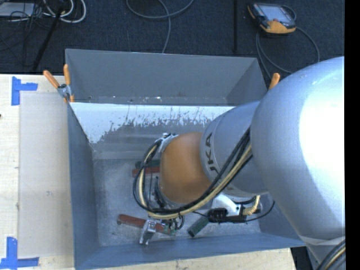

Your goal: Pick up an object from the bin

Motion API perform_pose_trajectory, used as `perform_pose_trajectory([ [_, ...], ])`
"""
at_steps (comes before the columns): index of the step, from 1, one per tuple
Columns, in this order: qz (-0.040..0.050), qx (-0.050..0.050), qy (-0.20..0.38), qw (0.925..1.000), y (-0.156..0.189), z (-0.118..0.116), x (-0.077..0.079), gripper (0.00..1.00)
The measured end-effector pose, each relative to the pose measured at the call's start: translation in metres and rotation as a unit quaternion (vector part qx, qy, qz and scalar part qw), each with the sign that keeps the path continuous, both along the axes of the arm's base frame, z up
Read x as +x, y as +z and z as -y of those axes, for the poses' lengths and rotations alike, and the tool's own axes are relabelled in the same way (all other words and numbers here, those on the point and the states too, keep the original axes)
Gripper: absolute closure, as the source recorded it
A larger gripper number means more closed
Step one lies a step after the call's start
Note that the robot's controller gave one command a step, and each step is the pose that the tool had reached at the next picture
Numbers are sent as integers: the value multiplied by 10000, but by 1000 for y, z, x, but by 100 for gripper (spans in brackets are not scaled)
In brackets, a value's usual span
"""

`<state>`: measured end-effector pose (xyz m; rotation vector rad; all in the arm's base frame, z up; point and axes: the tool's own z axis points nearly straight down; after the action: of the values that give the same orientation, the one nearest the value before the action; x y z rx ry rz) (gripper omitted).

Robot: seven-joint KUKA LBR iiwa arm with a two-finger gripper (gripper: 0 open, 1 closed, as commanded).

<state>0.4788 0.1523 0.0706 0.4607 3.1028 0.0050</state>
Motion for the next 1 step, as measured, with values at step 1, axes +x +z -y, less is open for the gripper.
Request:
perform_pose_trajectory([
  [1,-1,12,-194,9998,3,-3,-1,100],
])
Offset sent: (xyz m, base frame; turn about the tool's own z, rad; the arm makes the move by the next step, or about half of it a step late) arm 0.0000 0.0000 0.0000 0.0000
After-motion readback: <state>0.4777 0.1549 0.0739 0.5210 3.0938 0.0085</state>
